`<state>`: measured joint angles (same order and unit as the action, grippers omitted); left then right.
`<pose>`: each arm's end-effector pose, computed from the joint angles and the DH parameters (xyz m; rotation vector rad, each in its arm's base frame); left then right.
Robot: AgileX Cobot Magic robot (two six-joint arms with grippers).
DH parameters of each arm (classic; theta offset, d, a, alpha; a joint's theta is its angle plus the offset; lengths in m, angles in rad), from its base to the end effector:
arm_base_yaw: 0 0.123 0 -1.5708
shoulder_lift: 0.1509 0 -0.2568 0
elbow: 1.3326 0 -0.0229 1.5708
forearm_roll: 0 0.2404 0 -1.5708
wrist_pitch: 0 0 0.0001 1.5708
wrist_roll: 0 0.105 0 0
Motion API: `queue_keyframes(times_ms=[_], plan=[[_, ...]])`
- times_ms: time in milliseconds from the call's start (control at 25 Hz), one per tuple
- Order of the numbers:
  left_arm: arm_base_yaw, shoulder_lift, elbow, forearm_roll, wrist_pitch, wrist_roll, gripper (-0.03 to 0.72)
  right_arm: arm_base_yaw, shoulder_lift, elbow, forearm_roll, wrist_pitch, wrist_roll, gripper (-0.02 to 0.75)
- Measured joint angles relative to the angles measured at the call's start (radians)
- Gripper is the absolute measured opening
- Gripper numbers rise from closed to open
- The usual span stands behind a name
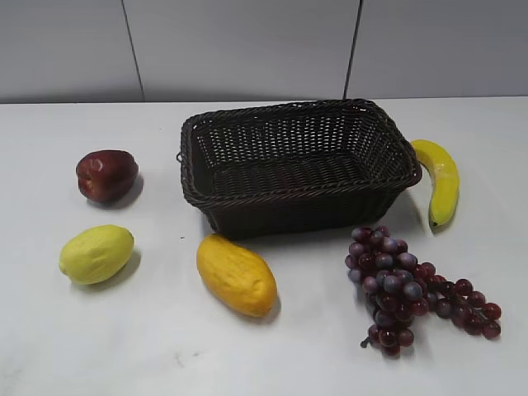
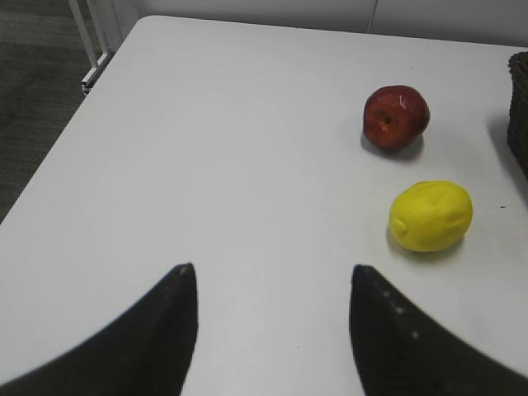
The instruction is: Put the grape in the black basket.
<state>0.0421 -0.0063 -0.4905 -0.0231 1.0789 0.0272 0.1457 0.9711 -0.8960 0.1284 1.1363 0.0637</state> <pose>0.0262 -0.0010 0.2617 -0.0141 2.0654 0.0150 0.1703 0.0373 0.2862 -0.0734 2.7003 0.2373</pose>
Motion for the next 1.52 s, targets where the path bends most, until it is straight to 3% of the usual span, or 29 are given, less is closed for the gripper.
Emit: queue_keyframes(times_ms=[280,640,1000,1080,1200,1240,1520], plan=[[0.000,0.000,0.000,0.000,0.000,0.000,0.552,0.017,0.247,-0.034,0.064,-0.001,-0.032,0.538],[0.000,0.000,0.000,-0.001,0.000,0.000,0.552,0.289,0.481,-0.035,0.074,-0.184,0.039,0.508],[0.000,0.000,0.000,0.000,0.000,0.000,0.552,0.311,0.775,-0.036,0.079,-0.279,0.078,0.502],[0.000,0.000,0.000,0.000,0.000,0.000,0.552,0.311,0.813,-0.036,0.080,-0.279,0.058,0.457],[0.000,0.000,0.000,0.000,0.000,0.000,0.552,0.311,0.808,-0.036,0.083,-0.277,0.005,0.253],[0.000,0.000,0.000,-0.001,0.000,0.000,0.552,0.311,0.792,-0.036,0.084,-0.277,-0.009,0.226],[0.000,0.000,0.000,0.000,0.000,0.000,0.552,0.311,0.508,-0.073,0.084,-0.247,-0.029,0.225]])
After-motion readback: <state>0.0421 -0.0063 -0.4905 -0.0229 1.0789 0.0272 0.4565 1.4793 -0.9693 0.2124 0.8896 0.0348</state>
